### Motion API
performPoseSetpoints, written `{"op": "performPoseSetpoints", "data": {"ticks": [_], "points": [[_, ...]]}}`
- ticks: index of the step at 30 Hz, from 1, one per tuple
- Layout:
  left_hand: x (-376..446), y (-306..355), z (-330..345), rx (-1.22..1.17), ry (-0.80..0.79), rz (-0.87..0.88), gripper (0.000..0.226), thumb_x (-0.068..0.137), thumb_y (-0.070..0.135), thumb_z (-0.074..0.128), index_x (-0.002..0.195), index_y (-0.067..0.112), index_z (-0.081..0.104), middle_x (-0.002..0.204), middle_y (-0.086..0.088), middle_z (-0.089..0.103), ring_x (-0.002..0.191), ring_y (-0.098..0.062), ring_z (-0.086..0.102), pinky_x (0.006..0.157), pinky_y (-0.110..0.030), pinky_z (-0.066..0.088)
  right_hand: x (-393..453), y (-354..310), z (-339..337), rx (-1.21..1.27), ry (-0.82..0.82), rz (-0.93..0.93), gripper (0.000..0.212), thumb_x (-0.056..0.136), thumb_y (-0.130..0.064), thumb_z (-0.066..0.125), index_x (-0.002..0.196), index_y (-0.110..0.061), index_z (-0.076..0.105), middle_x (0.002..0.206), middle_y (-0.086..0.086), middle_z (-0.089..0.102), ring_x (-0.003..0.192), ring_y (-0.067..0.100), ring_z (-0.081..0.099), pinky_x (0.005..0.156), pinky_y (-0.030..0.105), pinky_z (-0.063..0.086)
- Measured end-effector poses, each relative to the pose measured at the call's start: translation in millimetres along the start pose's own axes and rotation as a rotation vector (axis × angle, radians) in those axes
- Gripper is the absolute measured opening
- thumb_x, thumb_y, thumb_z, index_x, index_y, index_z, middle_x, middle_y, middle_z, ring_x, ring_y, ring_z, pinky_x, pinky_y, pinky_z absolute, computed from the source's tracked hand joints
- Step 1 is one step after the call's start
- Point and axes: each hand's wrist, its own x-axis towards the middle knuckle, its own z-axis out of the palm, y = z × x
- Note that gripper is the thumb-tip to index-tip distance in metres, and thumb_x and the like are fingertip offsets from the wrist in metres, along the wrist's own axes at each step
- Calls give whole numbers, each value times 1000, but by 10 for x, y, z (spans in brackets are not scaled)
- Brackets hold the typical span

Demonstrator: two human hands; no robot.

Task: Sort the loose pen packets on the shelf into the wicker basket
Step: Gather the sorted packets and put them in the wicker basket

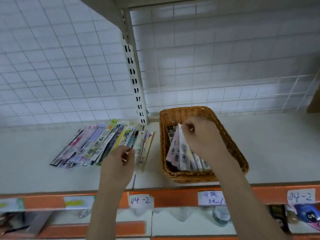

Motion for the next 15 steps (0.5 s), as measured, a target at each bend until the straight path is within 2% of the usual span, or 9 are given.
{"op": "performPoseSetpoints", "data": {"ticks": [3, 6, 9, 11, 13, 15], "points": [[44, -345, -196, 14, 57, -54, 13, 93, 22, 52, 90, 17, 63, 67, 13, 56, 61, -1, 53, 53, -9, 34, -62, -362, 291, -8, -9, -71, 17, 93, -20, 49, 96, -13, 64, 96, 0, 60, 84, 14, 56, 78, 25, 45], [107, -653, -441, 2, 123, -85, 14, 92, 19, 54, 89, 13, 66, 63, 12, 55, 57, -2, 52, 54, -10, 35, -58, -679, 613, 33, -57, -91, 16, 93, -18, 49, 100, -12, 63, 100, 4, 58, 84, 16, 57, 78, 26, 46], [200, -935, -714, 6, 176, -102, 13, 92, 16, 54, 85, 15, 64, 62, 8, 54, 56, -1, 50, 54, -8, 33, 5, -907, 949, 6, -107, -97, 22, 94, -18, 47, 111, -13, 59, 103, 4, 58, 81, 13, 54, 73, 21, 42], [293, -1147, -874, 5, 215, -115, 13, 91, 15, 54, 85, 12, 66, 66, 2, 56, 55, -6, 50, 51, -19, 31, 37, -1005, 1168, -74, -142, -68, 21, 95, -21, 46, 111, -14, 58, 107, 3, 57, 80, 14, 53, 71, 22, 41], [392, -1362, -1004, 14, 236, -136, 13, 90, 14, 55, 87, 9, 67, 70, -1, 57, 57, -18, 51, 60, -23, 31, 54, -1032, 1413, -110, -155, -1, 23, 95, -24, 47, 110, -12, 59, 114, 7, 56, 97, 19, 56, 82, 28, 45], [488, -1568, -1100, 25, 243, -144, 13, 90, 13, 55, 89, 8, 67, 74, -4, 60, 62, -24, 53, 65, -23, 32, 64, -1024, 1622, -120, -168, 104, 34, 95, -34, 46, 115, -9, 57, 126, 12, 53, 119, 24, 49, 99, 36, 43]]}}
